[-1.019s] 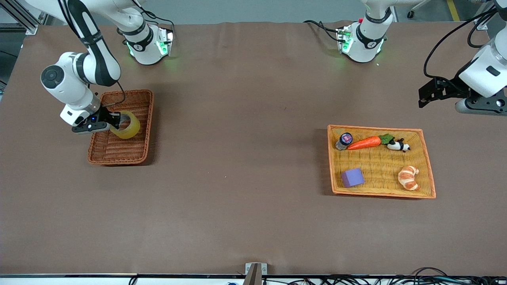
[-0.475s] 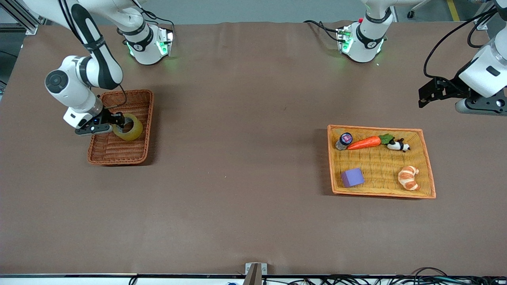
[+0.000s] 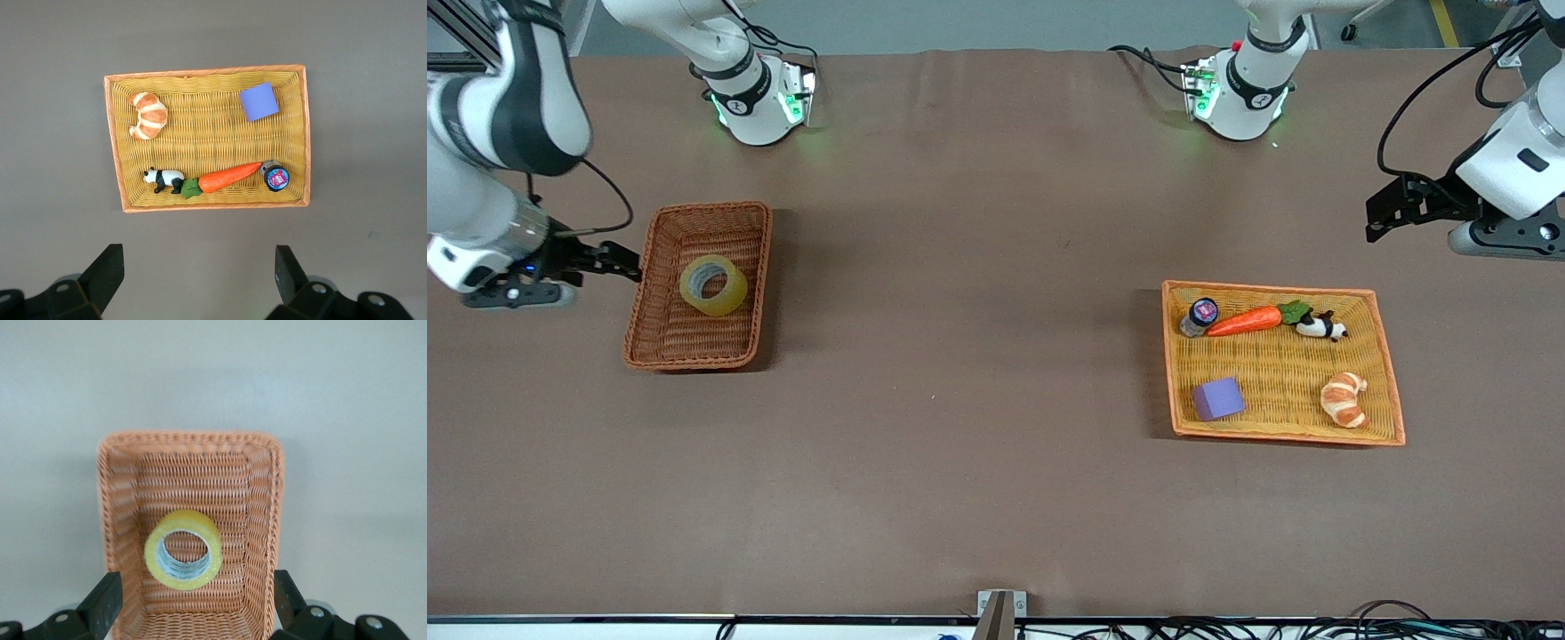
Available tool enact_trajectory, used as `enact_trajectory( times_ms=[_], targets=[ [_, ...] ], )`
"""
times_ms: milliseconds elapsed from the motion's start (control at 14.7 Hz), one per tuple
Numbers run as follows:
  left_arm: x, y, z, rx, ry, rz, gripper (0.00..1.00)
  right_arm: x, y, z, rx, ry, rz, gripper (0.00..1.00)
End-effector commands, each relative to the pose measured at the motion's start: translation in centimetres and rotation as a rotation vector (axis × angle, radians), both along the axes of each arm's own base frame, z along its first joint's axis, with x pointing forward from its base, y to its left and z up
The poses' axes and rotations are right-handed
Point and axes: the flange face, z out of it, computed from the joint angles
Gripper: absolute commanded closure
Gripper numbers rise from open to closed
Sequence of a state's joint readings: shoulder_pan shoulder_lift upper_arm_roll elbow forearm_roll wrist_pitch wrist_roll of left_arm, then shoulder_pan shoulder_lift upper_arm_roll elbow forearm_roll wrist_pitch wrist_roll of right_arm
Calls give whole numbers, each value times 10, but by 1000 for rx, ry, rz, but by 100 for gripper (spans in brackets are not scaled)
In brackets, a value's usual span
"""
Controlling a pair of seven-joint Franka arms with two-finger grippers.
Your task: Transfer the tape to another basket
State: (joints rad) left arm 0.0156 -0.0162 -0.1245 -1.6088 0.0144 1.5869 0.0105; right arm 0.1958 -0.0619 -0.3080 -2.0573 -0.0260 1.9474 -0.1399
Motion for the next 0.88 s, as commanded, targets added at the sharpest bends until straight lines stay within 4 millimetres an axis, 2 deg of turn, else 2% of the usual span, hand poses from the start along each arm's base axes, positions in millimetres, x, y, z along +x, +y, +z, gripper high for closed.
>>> enact_trajectory(
  times_ms=[0, 68, 272, 475, 611, 747, 815],
  targets=[
    [0, 1, 2, -18, 7, -17, 0, 20, 10, 57, -20, -37, -68, 0],
    [0, 2, 2, -18, 7, -15, 0, 24, 9, 81, -21, -63, -110, 0],
    [0, 2, 2, -18, 7, -15, 0, 29, 27, 151, -24, -123, -137, 0],
    [0, 1, 2, -17, 9, -17, 0, 35, 29, 204, -27, -163, -135, 0],
    [0, 2, 4, -16, 4, -15, 0, 26, 30, 213, -28, -113, -138, 0],
    [1, 2, 5, -12, 0, -14, 0, 20, 21, 211, -27, -70, -156, 0],
    [1, 3, 6, -8, -2, -12, 0, 17, 18, 205, -28, -36, -159, 0]
  ],
)
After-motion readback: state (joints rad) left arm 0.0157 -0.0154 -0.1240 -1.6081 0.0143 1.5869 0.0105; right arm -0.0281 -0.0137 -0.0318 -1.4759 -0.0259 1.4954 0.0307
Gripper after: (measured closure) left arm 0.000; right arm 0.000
